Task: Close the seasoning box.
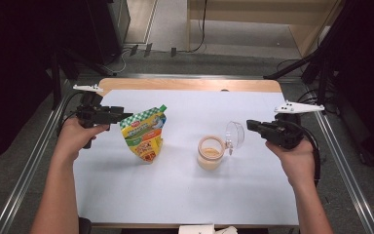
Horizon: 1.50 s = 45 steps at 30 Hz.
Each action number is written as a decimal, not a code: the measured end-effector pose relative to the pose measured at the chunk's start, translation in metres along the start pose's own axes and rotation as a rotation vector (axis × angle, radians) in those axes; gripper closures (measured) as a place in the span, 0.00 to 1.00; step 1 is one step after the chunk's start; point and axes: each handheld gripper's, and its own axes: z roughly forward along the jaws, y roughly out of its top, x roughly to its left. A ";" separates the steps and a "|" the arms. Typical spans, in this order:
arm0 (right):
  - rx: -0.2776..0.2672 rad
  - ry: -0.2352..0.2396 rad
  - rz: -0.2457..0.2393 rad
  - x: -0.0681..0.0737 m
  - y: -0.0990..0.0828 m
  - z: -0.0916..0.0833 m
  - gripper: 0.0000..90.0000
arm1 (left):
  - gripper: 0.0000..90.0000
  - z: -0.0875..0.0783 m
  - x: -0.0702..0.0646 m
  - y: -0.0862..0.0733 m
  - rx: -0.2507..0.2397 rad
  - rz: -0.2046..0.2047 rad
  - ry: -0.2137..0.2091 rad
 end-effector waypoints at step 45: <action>0.072 0.074 -0.033 0.016 -0.021 0.050 0.58 | 0.41 0.000 0.001 -0.001 -0.005 0.000 -0.007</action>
